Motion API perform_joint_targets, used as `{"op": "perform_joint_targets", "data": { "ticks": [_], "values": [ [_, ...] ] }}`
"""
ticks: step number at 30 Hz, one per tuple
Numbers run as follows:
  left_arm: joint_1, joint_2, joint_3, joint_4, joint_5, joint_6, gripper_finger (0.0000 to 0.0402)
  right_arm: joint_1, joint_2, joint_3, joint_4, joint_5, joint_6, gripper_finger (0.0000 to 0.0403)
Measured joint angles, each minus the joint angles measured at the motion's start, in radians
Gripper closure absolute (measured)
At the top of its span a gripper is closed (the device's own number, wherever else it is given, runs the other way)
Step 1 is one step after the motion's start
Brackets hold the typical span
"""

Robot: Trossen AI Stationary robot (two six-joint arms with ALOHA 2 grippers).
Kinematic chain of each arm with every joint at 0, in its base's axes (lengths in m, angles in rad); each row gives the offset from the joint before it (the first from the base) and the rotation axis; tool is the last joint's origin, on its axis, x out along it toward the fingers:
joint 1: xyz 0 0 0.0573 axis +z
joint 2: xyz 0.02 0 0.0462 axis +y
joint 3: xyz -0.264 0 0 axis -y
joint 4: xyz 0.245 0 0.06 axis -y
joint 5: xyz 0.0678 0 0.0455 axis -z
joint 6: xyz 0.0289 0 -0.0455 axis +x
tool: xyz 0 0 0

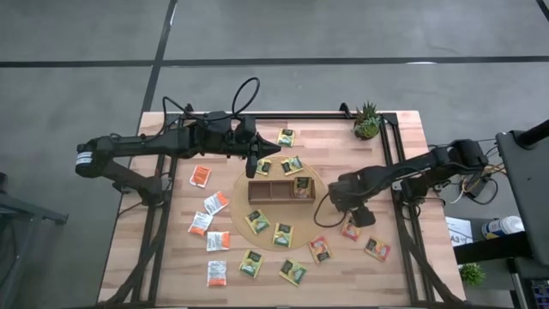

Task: Pick & Place Tea
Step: Put the orange tea bag into the right section of the wooden organizer

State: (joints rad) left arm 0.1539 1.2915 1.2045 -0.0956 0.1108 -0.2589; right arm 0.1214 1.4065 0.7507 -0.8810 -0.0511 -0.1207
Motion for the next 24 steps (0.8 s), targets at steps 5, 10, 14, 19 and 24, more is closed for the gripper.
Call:
{"op": "perform_joint_targets", "data": {
  "ticks": [5,10,14,19,24],
  "values": [
    [0.0,0.0,0.0,-0.003,0.0,0.0,0.04,0.0,-0.005,-0.002,0.009,0.002,0.001,0.0154],
    [0.0,0.0,0.0,-0.003,0.0,-0.004,0.04,0.0,0.009,-0.001,0.01,0.01,0.063,0.0154],
    [0.0,0.0,0.0,-0.007,0.003,-0.006,0.04,0.0,0.006,0.001,0.009,0.01,0.265,0.0154],
    [0.001,0.0,0.0,-0.01,0.003,-0.006,0.04,0.0,0.007,0.001,0.013,0.01,0.528,0.0154],
    [0.001,0.0,0.0,-0.011,0.003,-0.003,0.04,0.0,0.007,-0.008,0.011,0.029,0.723,0.0154]
  ]
}}
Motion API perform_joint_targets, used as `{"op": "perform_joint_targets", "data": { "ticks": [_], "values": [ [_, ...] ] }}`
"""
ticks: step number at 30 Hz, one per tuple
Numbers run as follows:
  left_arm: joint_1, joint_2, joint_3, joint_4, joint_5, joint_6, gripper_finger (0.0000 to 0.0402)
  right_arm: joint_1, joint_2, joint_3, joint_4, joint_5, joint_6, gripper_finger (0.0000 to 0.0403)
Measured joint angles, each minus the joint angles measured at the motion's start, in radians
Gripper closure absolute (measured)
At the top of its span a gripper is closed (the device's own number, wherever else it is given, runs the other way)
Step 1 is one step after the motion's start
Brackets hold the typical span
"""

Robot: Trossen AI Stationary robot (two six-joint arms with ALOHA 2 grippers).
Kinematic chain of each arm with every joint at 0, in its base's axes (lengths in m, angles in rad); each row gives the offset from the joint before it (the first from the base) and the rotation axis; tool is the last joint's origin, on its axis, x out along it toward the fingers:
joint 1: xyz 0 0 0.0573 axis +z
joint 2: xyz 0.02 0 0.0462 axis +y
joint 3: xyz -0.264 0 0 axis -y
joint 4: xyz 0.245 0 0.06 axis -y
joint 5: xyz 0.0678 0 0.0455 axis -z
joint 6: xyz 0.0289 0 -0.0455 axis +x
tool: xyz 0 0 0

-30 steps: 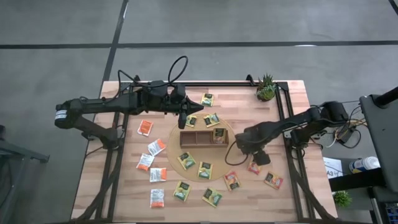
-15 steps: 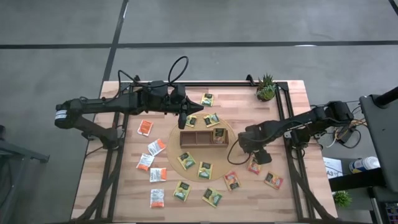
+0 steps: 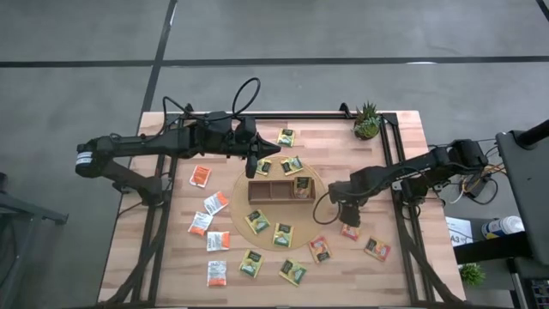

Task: Pick & Place Tea
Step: Put the orange tea bag into the right section of the wooden organizer

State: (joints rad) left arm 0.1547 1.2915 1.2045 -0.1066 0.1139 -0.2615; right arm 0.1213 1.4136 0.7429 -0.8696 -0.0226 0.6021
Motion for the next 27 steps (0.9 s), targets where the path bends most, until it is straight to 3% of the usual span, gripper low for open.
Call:
{"op": "perform_joint_targets", "data": {
  "ticks": [6,15,23,27],
  "values": [
    [0.0,0.0,0.0,-0.001,0.0,0.0,0.04,-0.001,0.0,-0.001,-0.001,0.001,0.102,0.0154],
    [0.0,0.0,0.0,-0.001,0.001,0.0,0.04,0.001,0.0,0.005,0.004,0.0,-0.448,0.0154],
    [0.0,0.0,0.0,-0.002,0.001,0.002,0.04,0.002,0.0,0.024,0.026,-0.001,-0.519,0.0154],
    [0.0,0.0,0.0,-0.002,0.002,0.017,0.04,0.004,0.0,0.035,0.037,-0.001,-0.699,0.0154]
  ]
}}
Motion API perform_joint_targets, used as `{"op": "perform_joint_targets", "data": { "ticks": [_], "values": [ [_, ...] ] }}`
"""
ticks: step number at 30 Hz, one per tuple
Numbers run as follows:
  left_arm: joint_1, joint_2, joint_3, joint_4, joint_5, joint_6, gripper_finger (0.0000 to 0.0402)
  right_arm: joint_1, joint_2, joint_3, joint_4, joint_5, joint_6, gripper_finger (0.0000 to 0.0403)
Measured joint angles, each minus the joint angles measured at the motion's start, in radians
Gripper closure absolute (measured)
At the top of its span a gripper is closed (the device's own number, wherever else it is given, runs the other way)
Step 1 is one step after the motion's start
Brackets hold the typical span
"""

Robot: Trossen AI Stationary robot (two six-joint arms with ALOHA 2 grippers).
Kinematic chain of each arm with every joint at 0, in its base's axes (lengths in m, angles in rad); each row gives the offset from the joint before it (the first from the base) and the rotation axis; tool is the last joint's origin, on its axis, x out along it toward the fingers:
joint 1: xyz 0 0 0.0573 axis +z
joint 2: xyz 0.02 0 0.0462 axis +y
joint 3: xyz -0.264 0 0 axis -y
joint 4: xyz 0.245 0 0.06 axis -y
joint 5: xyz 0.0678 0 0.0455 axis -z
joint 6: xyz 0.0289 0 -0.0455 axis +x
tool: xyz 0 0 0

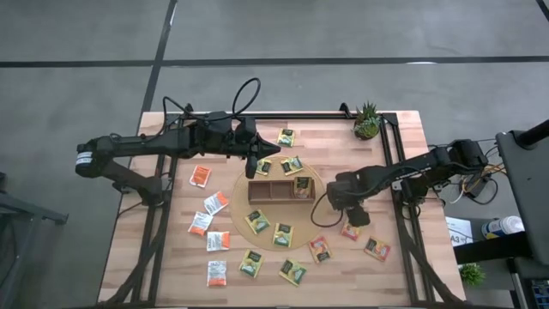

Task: Pick & Place Tea
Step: Put the orange tea bag into the right section of the wooden organizer

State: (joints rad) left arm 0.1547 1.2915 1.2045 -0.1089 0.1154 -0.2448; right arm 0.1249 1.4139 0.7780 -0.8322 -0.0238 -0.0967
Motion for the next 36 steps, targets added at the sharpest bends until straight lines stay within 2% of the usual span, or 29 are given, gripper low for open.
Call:
{"op": "perform_joint_targets", "data": {
  "ticks": [3,7,18,29,33,36],
  "values": [
    [0.0,0.0,0.0,0.0,0.0,0.008,0.04,0.0,0.0,0.0,0.004,0.0,-0.114,0.0154],
    [-0.001,0.0,0.0,-0.006,0.0,0.009,0.04,0.0,0.002,-0.016,0.006,-0.002,-0.174,0.0154],
    [0.0,0.0,0.0,-0.005,0.0,0.017,0.04,-0.001,0.012,-0.061,0.043,-0.002,-0.173,0.0154],
    [0.0,0.0,0.0,-0.005,0.0,0.011,0.04,0.0,0.203,-0.048,0.043,0.019,-0.144,0.0158],
    [0.0,0.0,0.0,-0.005,-0.001,0.011,0.04,-0.001,0.207,-0.038,0.041,0.012,-0.148,0.0195],
    [0.0,0.0,0.0,-0.005,0.0,0.011,0.04,-0.001,0.181,-0.037,0.061,0.012,-0.165,0.0254]
  ]
}}
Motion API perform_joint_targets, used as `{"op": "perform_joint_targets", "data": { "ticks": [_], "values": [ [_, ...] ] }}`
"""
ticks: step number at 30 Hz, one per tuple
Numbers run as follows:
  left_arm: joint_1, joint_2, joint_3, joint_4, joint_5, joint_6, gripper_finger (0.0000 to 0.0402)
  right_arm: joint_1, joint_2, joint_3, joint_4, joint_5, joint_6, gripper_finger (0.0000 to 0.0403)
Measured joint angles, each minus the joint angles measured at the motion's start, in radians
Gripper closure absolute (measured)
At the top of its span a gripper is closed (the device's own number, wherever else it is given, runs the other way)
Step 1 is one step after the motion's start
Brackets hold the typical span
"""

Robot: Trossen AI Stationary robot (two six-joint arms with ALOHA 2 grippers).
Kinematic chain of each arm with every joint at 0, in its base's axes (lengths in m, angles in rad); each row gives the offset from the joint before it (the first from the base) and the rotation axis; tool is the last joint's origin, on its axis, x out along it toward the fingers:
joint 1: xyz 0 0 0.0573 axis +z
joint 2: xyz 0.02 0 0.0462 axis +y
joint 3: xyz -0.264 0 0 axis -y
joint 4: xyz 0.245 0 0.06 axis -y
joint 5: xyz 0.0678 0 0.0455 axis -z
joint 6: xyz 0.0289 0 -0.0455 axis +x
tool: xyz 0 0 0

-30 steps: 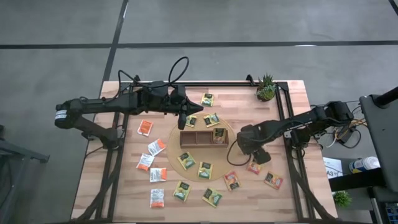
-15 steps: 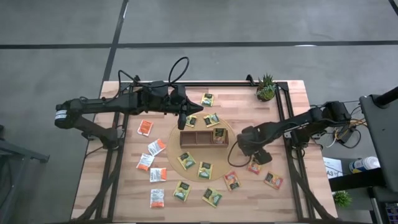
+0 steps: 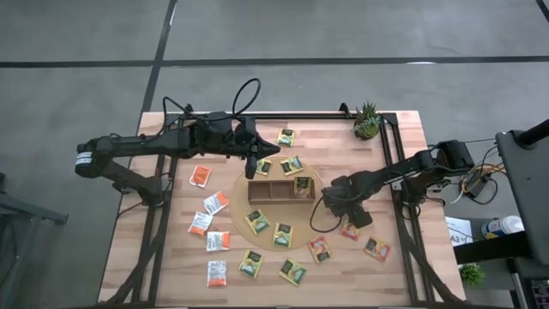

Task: Pick & Place Tea
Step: Put the orange tea bag into the right section of the wooden organizer

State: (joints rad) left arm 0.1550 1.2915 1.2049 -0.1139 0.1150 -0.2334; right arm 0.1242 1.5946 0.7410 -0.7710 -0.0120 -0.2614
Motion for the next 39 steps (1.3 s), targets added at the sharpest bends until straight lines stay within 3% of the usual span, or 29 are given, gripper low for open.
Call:
{"op": "perform_joint_targets", "data": {
  "ticks": [5,6,14,24,39],
  "values": [
    [0.0,0.0,0.0,0.0,0.0,0.0,0.04,0.0,-0.014,-0.002,0.016,-0.002,0.0,0.0373],
    [0.0,0.0,0.0,0.0,0.0,0.0,0.04,-0.001,-0.015,-0.002,0.016,-0.006,0.0,0.0381],
    [0.0,0.0,0.0,0.0,0.0,-0.002,0.04,0.0,-0.037,0.052,-0.003,0.038,0.109,0.0394],
    [0.0,-0.02,0.0,0.001,0.0,0.001,0.04,-0.002,-0.12,0.272,0.0,0.09,0.516,0.0394],
    [0.0,-0.126,0.001,-0.103,-0.005,0.108,0.04,0.0,0.021,0.515,0.072,0.23,1.038,0.0394]
  ]
}}
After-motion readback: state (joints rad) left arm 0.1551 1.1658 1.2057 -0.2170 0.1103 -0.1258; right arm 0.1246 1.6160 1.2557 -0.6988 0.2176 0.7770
